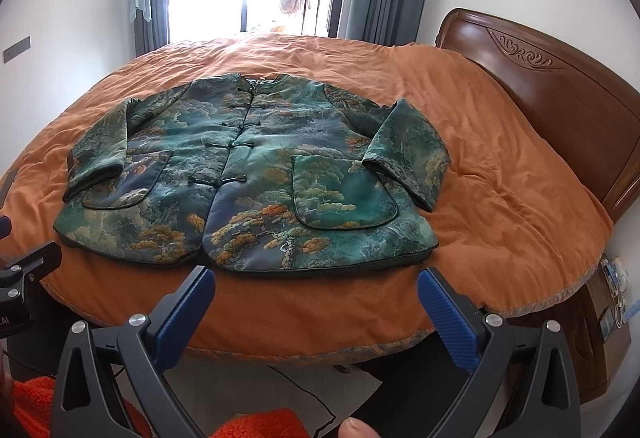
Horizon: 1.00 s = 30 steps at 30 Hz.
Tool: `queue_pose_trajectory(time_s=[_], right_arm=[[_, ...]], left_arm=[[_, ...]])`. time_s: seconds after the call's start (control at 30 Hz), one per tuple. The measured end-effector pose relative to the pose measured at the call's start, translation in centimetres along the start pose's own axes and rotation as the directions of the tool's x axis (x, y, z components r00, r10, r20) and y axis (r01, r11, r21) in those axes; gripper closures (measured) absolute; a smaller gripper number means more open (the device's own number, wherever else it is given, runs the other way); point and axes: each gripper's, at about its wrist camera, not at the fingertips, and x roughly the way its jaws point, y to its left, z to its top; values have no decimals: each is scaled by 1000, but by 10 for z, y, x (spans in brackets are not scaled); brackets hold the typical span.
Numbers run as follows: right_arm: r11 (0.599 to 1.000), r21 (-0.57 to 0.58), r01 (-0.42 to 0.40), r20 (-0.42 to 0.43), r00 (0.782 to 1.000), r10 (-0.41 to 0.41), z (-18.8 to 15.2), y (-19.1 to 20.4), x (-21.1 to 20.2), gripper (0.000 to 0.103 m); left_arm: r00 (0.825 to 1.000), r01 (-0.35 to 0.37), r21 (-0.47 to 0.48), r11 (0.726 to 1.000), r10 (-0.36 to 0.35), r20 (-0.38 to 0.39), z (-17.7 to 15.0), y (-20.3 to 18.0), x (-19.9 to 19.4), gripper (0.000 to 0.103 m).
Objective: Fold large clothes
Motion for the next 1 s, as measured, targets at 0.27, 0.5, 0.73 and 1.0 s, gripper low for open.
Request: queue_pose_trajectory(time_s=[0.27,0.5,0.73,1.0], right_arm=[[999,24,-31,4,1000,30,-3,-6,2,0],[997,10,-83,127,989,81,4,-10,-9,0],[980,-67,-187,124,973,195,4,-7,-2,0],[994,-74,-76,147,985,87,20,-45,40,0]], left_arm=[[999,28,55,998,-26,-28,1,-10,7,0],[999,32,43,999,-32,-5,5,-1,6,0],[999,49,49,998,-49,-9,20,28,24,0],[999,46,55,997,-46,-5,28,44,33,0]])
